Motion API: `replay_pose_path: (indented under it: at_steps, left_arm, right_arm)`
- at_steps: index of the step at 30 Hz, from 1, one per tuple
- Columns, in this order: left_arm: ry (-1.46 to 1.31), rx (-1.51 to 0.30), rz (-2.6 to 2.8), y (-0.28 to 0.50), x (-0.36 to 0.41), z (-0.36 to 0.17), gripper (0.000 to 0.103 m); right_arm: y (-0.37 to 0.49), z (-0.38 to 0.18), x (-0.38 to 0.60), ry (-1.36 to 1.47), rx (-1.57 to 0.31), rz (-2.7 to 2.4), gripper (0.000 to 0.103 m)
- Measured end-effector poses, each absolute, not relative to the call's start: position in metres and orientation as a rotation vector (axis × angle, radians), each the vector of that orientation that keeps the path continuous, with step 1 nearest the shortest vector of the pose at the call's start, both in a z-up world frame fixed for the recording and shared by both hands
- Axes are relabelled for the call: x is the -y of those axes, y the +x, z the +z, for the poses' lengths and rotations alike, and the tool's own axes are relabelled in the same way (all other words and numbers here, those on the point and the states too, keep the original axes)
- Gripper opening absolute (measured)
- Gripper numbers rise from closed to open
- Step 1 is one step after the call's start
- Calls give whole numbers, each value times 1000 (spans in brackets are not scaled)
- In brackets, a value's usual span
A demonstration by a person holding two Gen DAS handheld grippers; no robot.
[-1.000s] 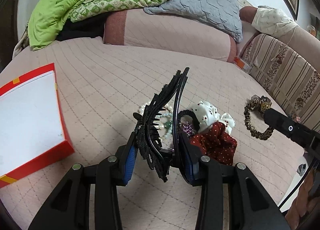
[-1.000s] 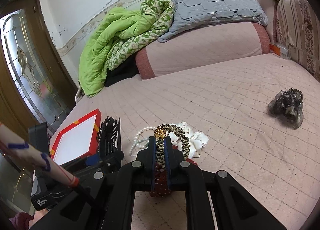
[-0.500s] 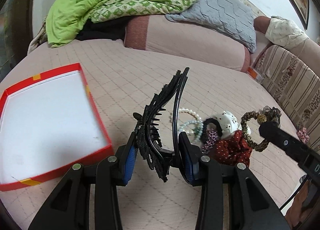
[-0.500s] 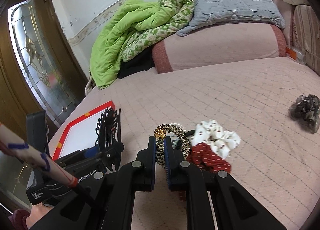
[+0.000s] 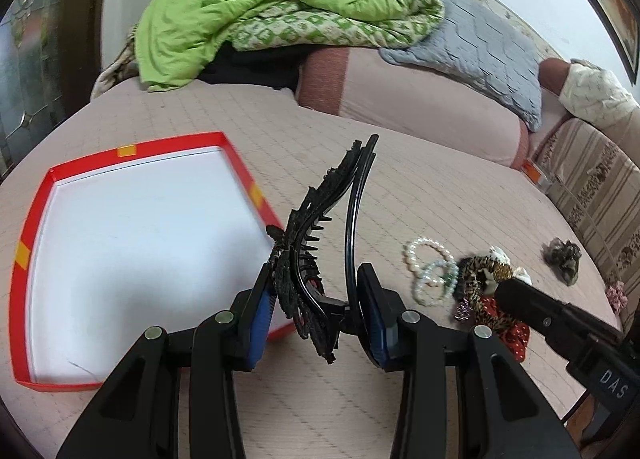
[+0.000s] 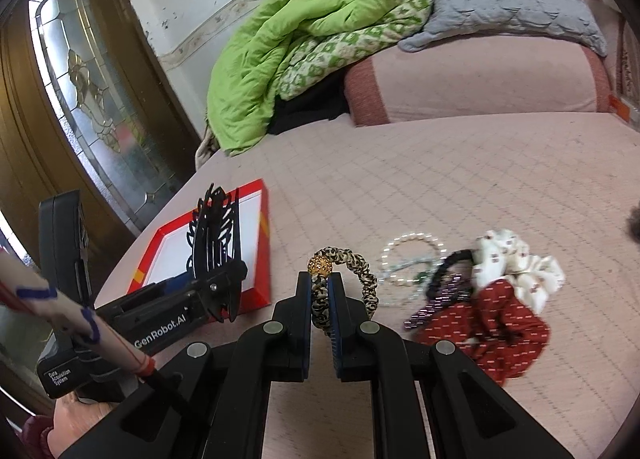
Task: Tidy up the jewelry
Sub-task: 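Carry the black claw clip and leopard scrunchie over the red tray with both grippers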
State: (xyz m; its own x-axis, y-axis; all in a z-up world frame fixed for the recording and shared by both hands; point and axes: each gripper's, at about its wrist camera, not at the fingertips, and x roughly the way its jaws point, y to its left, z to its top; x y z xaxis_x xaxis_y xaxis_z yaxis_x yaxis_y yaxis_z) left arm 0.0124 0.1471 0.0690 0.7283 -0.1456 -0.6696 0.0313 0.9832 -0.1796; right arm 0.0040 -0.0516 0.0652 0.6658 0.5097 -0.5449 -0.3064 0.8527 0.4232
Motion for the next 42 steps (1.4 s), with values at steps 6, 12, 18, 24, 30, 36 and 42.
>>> replay_pose_path:
  at_steps: [6,12,18,24,30,36,42]
  left_arm:
    - [-208,-737,-29,15,-189,77,40]
    - [-272,-737,74,21,-245,81,40]
    - [-337,-777,169,39,-299,73,40]
    - [-378,-810,242,61,-335,63,40]
    - [-430,-852,279,77,-357,49,40]
    - [-465,-888,272,89,-365,38,40]
    - [-463,-900,270,96,-364,35,40]
  right_arm:
    - [11,68,25,304,-713,509,9]
    - [23,80,-22,254,-709,585,9]
    - [54,92,-80,239,-736,668,9]
    - [98,97,-129,205,-771,705,9]
    - [148,86,-175,197,-842,727,10]
    - [188,59,-207,178,-917,692,10]
    - [204,46,-218,163,-936,659,11]
